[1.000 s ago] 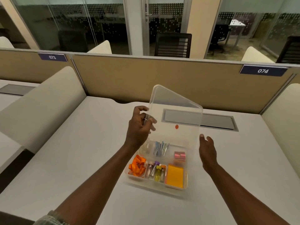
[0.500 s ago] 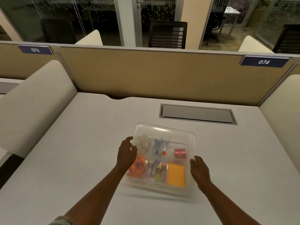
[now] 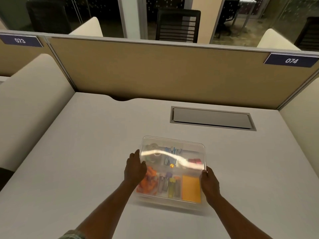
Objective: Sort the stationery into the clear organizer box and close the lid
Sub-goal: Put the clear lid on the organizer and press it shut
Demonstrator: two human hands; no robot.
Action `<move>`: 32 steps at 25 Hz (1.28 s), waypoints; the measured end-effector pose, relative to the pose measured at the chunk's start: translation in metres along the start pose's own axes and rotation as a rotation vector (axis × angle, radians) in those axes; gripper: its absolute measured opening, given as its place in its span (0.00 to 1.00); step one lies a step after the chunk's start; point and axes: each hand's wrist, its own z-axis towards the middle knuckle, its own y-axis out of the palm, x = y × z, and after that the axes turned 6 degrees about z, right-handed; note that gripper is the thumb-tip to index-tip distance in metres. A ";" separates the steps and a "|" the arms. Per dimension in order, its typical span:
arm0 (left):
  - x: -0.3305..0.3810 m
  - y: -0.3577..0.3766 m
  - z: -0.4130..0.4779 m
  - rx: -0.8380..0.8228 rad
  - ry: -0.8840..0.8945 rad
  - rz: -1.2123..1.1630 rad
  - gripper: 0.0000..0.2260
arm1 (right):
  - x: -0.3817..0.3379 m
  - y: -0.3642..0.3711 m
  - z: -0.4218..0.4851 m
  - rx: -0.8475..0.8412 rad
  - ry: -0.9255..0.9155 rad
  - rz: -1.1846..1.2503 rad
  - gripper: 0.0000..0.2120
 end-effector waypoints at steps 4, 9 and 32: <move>-0.001 0.007 0.001 0.081 -0.079 -0.056 0.12 | 0.004 0.005 -0.001 0.031 -0.006 0.003 0.17; -0.002 0.015 0.007 0.108 -0.253 -0.286 0.06 | 0.003 0.007 0.011 0.082 -0.015 -0.007 0.14; 0.050 0.049 0.088 0.188 0.296 0.392 0.30 | -0.062 0.052 0.109 0.015 -0.648 -0.753 0.32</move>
